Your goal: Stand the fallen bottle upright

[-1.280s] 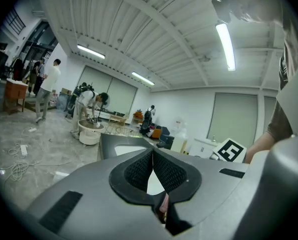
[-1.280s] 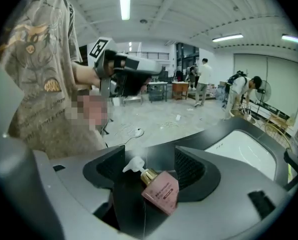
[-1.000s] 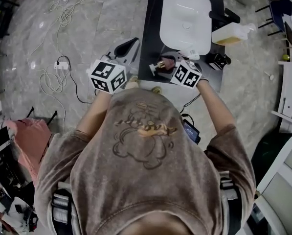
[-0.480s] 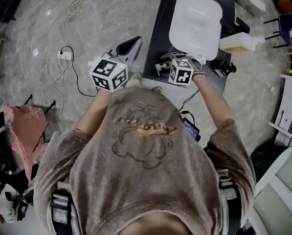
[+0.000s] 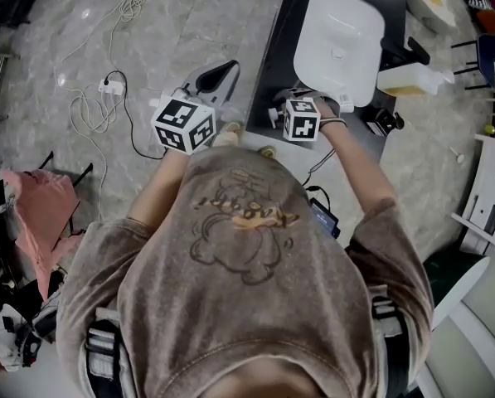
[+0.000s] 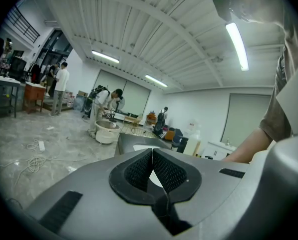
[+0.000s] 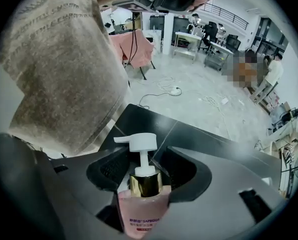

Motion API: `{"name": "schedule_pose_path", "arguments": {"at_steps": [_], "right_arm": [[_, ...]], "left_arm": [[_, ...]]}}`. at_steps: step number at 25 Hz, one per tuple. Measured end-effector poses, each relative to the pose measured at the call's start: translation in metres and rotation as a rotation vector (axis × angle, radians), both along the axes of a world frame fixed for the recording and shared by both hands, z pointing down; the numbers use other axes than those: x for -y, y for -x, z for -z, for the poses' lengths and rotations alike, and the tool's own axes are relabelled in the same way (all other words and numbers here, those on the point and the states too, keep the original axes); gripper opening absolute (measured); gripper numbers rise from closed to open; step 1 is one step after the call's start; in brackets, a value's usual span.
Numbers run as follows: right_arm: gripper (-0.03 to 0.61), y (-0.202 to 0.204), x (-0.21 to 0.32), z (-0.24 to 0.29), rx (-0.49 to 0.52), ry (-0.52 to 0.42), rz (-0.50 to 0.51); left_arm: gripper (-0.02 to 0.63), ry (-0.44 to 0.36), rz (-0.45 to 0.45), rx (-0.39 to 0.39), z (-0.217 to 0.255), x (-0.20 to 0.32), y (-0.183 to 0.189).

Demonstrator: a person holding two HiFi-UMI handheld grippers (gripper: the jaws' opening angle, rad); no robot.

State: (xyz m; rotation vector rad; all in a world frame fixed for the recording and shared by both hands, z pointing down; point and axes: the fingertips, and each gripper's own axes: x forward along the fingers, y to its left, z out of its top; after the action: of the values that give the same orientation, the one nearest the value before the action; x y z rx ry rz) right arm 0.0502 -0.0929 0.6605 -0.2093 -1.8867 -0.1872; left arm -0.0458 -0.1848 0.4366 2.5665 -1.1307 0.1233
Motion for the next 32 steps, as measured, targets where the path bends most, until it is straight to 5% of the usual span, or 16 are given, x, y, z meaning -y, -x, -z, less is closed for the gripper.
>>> {"name": "schedule_pose_path", "arguments": {"at_steps": [14, 32], "right_arm": [[0.17, 0.003, -0.01, -0.002, -0.035, -0.038, 0.131], [0.155, 0.022, 0.017, 0.041, 0.099, -0.138, 0.038]], "left_arm": [[0.02, 0.034, 0.02, -0.049, -0.005, 0.01, 0.008], [0.019, 0.028, -0.007, -0.043, -0.006, 0.016, 0.001]]}}
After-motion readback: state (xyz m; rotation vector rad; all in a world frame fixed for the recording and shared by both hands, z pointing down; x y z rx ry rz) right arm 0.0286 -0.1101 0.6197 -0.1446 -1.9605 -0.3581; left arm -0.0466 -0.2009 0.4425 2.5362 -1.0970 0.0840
